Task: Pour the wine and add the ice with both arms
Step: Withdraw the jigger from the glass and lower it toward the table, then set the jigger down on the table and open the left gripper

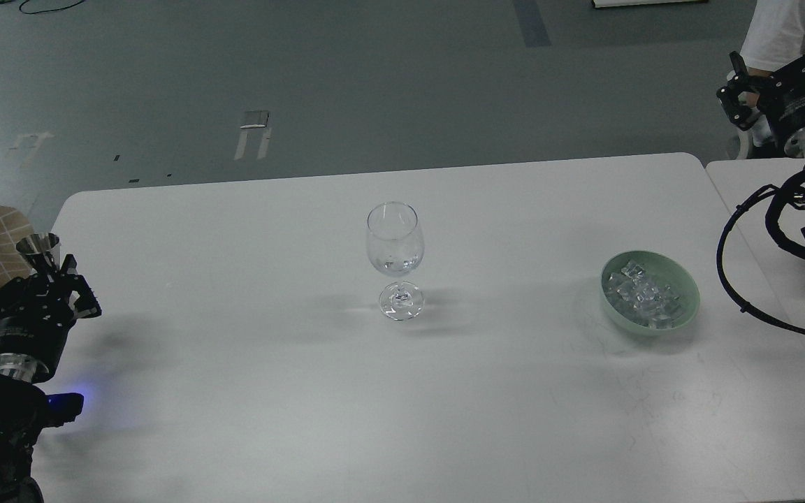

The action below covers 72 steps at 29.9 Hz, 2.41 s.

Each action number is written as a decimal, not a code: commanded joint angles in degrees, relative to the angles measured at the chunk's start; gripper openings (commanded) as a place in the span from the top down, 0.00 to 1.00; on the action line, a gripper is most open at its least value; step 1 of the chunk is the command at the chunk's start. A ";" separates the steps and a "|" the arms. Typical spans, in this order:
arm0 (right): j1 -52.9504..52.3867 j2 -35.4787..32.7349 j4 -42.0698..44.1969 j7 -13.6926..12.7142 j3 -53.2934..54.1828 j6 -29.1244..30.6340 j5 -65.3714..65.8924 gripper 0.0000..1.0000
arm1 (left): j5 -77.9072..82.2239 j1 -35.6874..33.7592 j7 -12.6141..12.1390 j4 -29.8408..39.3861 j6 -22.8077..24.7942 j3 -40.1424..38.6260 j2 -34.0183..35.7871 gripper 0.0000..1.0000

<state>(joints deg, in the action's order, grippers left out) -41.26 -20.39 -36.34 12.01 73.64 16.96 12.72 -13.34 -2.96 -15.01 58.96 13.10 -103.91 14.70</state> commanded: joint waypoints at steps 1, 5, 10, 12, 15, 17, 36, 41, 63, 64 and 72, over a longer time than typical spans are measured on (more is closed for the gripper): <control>0.13 0.35 0.04 0.03 0.02 0.00 0.02 0.00 | 0.86 -0.29 -0.19 0.99 -2.72 1.70 -0.37 0.92; 0.13 1.14 0.04 0.03 0.10 0.00 0.11 0.00 | 0.77 -1.52 -0.19 0.81 -4.22 4.16 0.07 0.92; 0.56 0.87 0.12 0.03 0.02 0.00 0.11 0.00 | 0.68 -1.70 -0.19 0.81 -3.52 3.81 -0.02 0.91; 1.01 0.96 0.04 0.03 0.10 0.00 0.11 0.00 | 0.68 -1.61 -0.10 0.72 -1.94 3.81 -0.02 0.91; 1.09 1.14 -0.75 0.03 0.10 0.00 0.11 0.00 | 0.33 -1.44 0.16 0.02 1.57 3.63 -0.11 0.91; 1.01 1.22 -1.28 0.03 0.10 -0.09 0.11 0.00 | 0.16 -1.44 1.38 -1.47 2.72 3.81 -0.54 0.91; 1.80 1.49 -3.48 0.03 0.19 -0.09 0.11 0.00 | 0.77 -1.96 1.74 -3.67 -0.18 4.51 -1.60 0.91; 1.80 2.02 -3.83 -0.06 0.19 -1.58 0.11 0.00 | 0.86 -1.70 1.92 -4.02 -0.09 4.51 -1.95 0.91; 1.18 2.46 -3.22 -0.06 0.02 -1.67 0.37 0.00 | 0.24 -2.76 5.26 -6.13 0.09 4.42 -4.33 0.90; 1.10 2.54 -3.30 -0.06 0.02 -1.67 0.37 0.00 | 0.42 -2.76 5.17 -6.05 0.09 4.42 -4.33 0.90; 1.97 2.37 -3.39 0.03 0.02 -1.67 0.28 0.00 | 0.33 -2.14 5.08 -5.96 0.09 4.42 -4.50 0.90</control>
<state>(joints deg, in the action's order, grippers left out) -39.57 -17.90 -39.72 11.96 73.65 15.29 13.07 -12.88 -5.50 -10.07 53.02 13.20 -99.49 10.33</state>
